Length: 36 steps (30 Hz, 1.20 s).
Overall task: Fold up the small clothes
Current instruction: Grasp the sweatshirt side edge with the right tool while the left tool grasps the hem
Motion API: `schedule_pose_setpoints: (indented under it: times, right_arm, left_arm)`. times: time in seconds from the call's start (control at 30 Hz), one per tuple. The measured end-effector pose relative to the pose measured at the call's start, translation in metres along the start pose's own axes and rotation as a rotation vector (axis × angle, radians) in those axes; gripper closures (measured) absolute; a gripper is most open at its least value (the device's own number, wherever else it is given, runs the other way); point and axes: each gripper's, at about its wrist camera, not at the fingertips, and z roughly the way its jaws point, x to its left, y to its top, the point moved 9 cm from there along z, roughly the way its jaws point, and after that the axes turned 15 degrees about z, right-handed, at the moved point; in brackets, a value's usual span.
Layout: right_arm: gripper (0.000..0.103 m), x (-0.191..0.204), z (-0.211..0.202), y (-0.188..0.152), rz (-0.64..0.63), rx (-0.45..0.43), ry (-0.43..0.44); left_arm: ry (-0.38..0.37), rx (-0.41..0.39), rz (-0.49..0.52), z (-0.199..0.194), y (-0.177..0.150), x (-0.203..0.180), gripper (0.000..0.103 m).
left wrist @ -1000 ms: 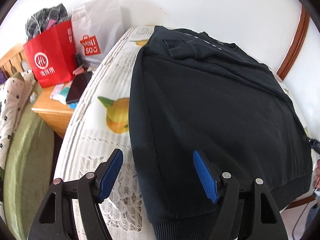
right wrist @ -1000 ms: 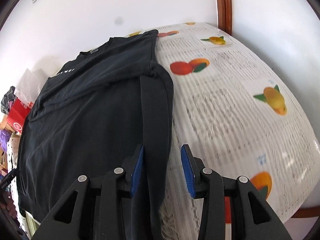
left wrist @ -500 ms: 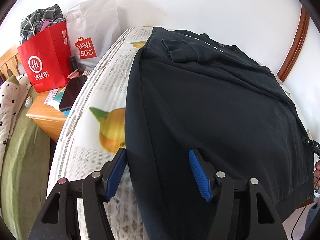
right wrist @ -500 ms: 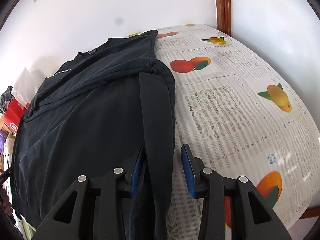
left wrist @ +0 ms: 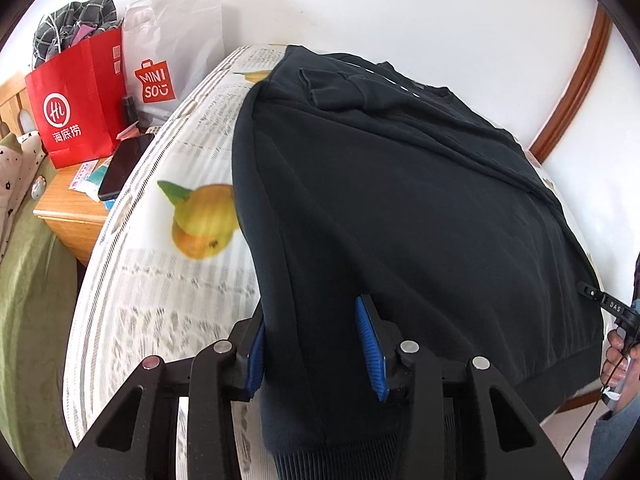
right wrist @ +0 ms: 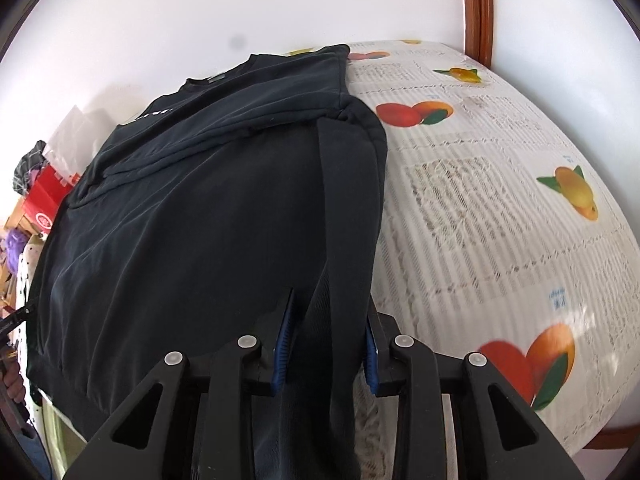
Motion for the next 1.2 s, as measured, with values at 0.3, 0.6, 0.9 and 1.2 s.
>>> schedule_pose_setpoints:
  times: [0.3, 0.6, 0.9, 1.2]
  right_arm:
    - [0.091, 0.004, -0.009, -0.020, 0.001, -0.020, 0.026]
    - [0.095, -0.010, -0.029, -0.027, 0.085, -0.035, 0.078]
    - [0.095, -0.014, -0.059, -0.019, 0.096, -0.076, 0.118]
    - [0.095, 0.012, -0.088, 0.036, 0.129, -0.217, 0.223]
  left_arm:
    - [0.029, 0.021, 0.008, -0.010, -0.017, -0.007, 0.088]
    - [-0.028, 0.025, -0.017, -0.039, -0.026, -0.008, 0.095]
    - [-0.079, -0.060, -0.009, -0.063, 0.002, -0.032, 0.095]
    - [-0.079, -0.150, 0.023, -0.079, 0.058, -0.037, 0.095]
